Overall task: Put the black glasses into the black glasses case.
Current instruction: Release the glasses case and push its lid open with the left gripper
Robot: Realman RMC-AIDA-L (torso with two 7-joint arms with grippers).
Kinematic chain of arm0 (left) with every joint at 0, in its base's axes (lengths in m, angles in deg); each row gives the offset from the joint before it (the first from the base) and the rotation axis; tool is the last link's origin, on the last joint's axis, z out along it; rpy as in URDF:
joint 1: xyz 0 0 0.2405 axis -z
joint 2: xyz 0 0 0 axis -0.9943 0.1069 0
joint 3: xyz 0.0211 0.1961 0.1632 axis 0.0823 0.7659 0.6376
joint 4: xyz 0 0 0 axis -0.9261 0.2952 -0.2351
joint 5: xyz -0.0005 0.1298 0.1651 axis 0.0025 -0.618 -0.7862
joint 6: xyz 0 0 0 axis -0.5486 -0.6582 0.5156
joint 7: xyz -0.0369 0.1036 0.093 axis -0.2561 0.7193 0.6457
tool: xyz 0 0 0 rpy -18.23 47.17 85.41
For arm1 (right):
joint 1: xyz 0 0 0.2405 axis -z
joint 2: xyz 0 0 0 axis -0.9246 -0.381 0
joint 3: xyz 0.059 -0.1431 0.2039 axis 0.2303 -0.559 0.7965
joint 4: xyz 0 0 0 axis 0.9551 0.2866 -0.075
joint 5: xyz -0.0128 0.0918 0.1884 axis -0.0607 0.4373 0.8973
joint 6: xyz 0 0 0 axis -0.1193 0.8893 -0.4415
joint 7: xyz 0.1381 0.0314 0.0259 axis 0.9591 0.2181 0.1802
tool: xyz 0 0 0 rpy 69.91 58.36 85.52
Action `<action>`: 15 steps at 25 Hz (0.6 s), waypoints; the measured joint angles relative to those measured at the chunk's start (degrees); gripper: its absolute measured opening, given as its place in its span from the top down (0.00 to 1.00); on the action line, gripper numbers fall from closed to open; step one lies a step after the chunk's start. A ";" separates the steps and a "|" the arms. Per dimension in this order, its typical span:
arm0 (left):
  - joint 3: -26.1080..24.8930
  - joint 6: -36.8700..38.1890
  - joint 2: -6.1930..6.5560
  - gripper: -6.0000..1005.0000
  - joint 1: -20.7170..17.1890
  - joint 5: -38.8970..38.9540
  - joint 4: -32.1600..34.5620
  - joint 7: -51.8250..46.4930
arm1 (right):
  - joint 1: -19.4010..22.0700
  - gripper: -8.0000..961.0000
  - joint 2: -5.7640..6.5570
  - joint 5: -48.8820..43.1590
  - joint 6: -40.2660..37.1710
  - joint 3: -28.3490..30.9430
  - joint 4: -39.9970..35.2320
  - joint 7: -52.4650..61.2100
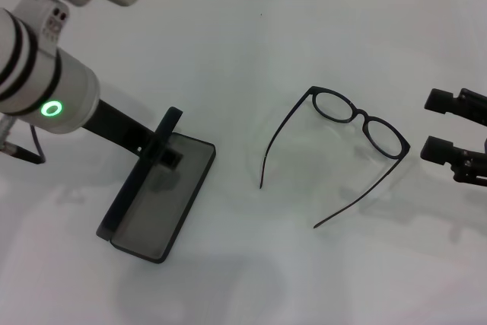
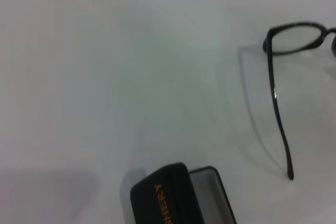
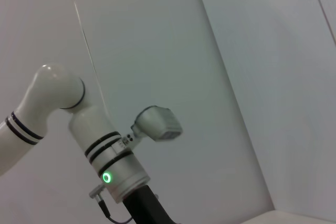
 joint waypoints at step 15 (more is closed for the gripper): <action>5.87 -4.53 0.07 0.48 3.23 -9.23 -9.05 -1.52 | 0.12 0.14 0.17 0.31 0.41 0.30 1.29 -0.96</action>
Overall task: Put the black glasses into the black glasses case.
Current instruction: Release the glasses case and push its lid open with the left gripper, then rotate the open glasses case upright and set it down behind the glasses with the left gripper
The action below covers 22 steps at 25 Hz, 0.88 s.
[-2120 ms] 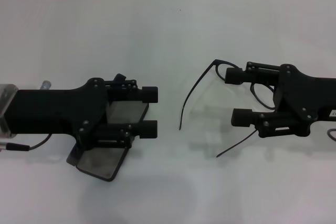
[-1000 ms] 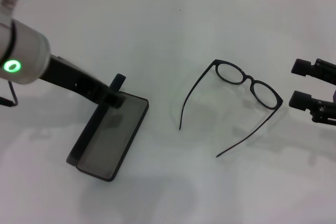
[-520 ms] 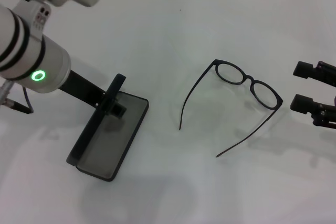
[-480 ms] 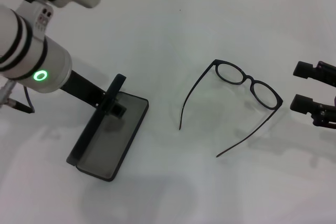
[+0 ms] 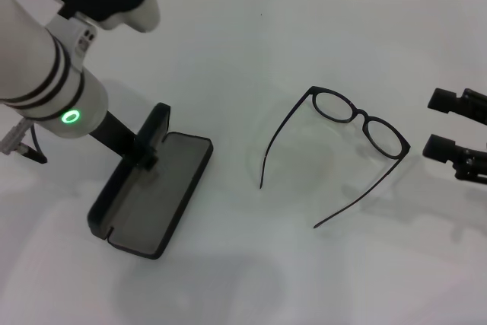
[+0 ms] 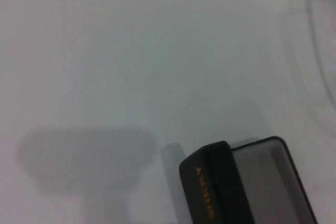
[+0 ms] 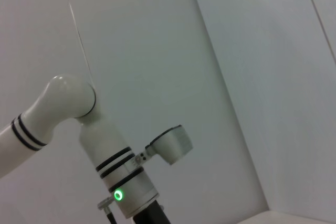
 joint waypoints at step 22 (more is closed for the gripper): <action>4.16 -11.53 0.05 0.79 3.73 -2.13 4.14 17.81 | 0.31 0.14 0.38 -4.83 -10.59 1.70 1.14 -2.63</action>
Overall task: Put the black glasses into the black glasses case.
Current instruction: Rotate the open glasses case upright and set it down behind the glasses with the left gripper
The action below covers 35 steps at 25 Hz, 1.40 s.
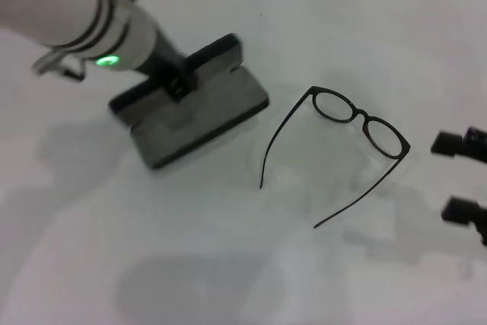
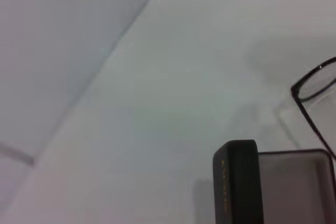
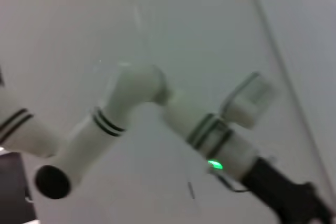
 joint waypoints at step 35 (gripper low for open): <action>16.56 -22.20 -0.80 0.79 12.58 6.35 -23.83 14.00 | 3.02 0.19 -0.28 -0.46 -2.66 1.97 2.17 -0.03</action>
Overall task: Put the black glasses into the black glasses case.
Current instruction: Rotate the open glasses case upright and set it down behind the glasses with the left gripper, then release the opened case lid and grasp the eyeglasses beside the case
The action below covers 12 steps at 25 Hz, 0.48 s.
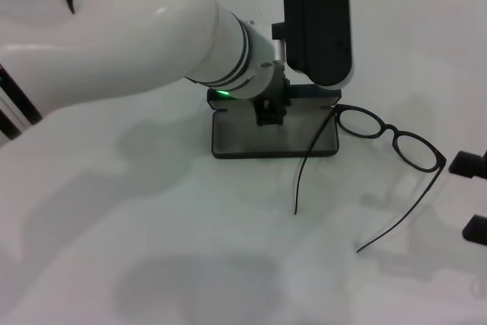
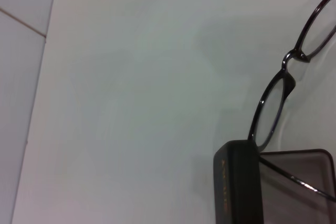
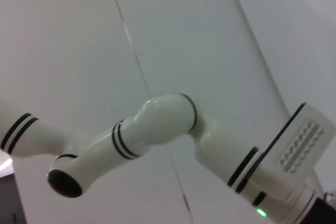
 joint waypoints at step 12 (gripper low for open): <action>4.09 -2.64 0.20 0.69 -0.40 -0.56 0.04 0.44 | 0.75 0.23 0.63 -0.48 3.91 2.76 0.04 -0.03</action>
